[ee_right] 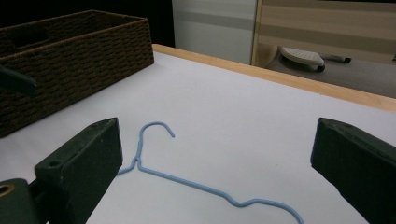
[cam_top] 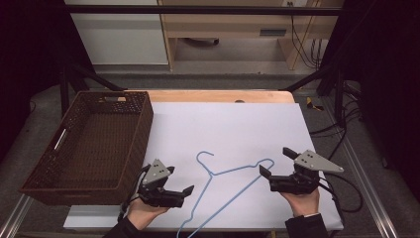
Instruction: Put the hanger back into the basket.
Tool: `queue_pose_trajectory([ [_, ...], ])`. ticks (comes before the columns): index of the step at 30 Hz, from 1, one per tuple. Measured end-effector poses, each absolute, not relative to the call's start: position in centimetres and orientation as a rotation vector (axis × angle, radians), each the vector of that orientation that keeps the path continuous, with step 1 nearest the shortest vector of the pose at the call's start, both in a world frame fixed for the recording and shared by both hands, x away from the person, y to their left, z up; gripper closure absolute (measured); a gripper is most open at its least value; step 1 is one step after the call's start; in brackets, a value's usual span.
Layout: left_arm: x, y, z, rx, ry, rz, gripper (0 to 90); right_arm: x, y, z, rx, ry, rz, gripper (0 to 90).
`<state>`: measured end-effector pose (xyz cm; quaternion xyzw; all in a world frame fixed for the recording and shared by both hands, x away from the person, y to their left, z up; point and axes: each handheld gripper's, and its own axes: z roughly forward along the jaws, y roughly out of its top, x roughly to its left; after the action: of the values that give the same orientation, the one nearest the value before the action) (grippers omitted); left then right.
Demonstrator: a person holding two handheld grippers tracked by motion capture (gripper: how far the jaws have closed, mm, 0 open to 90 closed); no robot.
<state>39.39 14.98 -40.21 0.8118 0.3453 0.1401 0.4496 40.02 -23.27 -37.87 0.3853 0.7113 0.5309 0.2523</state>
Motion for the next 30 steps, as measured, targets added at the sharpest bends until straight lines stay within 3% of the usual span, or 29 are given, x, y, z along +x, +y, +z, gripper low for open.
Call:
queue_pose_trajectory([
  [11, 40.0, 12.3, -43.7, 2.107, 0.886, 0.292, 20.1, 40.2, -23.1, -38.0, 1.053, 1.941, 1.437, 2.6],
  [30, 40.2, 8.6, -47.3, 2.232, 0.933, 0.306, 53.5, 40.5, -22.4, -38.7, 1.049, 1.982, 1.400, 2.8],
])
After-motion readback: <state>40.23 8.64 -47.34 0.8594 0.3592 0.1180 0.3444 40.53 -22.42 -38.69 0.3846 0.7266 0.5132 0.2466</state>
